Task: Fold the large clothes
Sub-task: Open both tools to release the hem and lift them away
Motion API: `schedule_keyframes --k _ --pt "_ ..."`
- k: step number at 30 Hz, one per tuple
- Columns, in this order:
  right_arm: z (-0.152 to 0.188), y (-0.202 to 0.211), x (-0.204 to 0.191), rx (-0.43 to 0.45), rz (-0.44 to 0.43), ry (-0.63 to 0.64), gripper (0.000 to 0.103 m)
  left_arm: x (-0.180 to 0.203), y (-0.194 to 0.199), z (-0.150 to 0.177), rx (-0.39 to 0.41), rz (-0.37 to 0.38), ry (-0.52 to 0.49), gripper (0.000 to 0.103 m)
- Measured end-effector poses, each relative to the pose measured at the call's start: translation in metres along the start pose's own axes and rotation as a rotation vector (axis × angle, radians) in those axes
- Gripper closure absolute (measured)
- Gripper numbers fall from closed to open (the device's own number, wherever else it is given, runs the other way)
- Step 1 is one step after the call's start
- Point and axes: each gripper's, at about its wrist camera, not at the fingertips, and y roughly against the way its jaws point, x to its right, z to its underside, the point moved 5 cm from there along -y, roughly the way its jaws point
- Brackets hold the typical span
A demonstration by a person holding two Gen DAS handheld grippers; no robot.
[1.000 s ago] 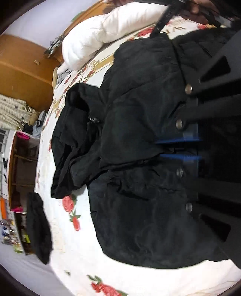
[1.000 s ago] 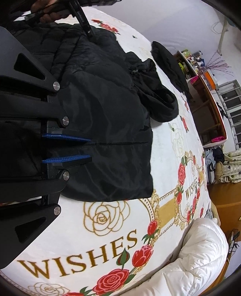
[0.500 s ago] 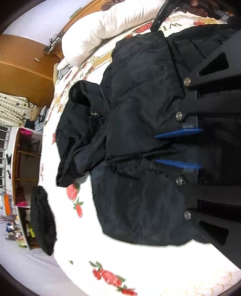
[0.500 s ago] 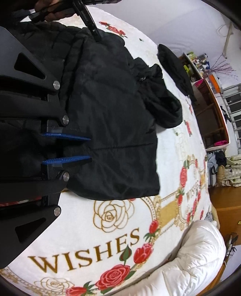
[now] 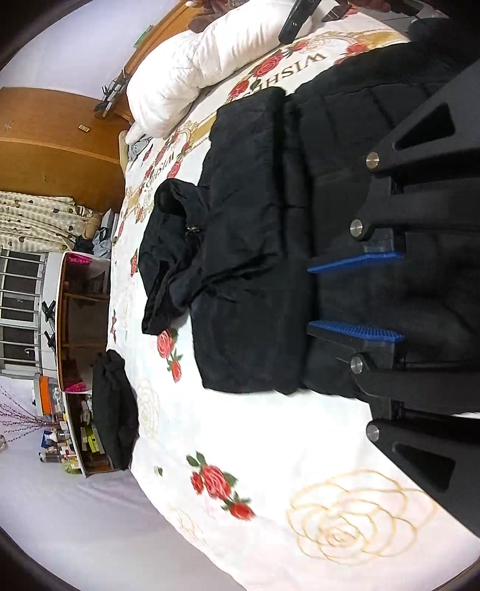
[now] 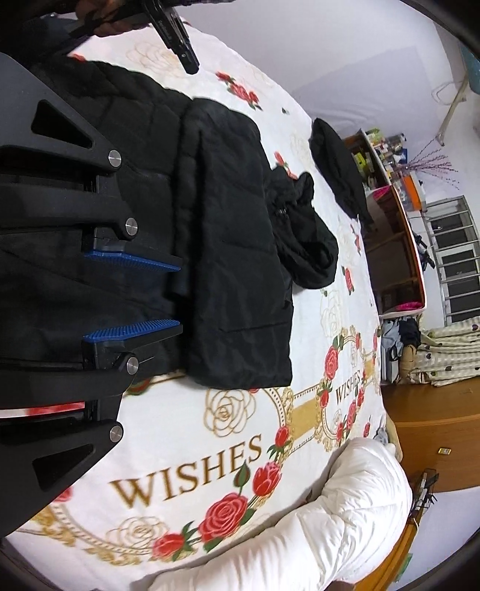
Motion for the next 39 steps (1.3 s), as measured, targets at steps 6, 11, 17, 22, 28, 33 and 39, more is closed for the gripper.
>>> schedule_keyframes --k 6,11,17,22,28,33,39 --pt "0.028 0.036 -0.013 0.011 -0.010 0.014 0.072 -0.003 0.032 0.022 0.013 -0.015 -0.010 0.075" --pt "0.050 0.051 -0.021 0.001 -0.030 0.015 0.061 -0.002 0.052 0.040 0.018 -0.006 -0.024 0.075" --pt "0.063 0.052 -0.025 -0.024 -0.054 0.007 0.060 -0.008 0.055 0.047 0.004 -0.013 -0.024 0.056" --pt "0.038 0.033 -0.036 -0.022 -0.081 0.036 0.058 -0.005 0.042 0.013 0.035 -0.003 -0.033 0.044" --pt "-0.018 -0.009 -0.052 -0.015 -0.131 0.083 0.046 0.002 0.000 -0.050 0.056 0.037 -0.006 0.042" --pt "-0.073 -0.058 -0.058 -0.020 -0.153 0.108 0.046 -0.002 -0.048 -0.109 0.067 0.039 -0.006 0.039" --pt "-0.139 -0.121 -0.058 -0.033 -0.157 0.118 0.046 -0.014 -0.115 -0.169 0.032 0.030 0.002 0.038"
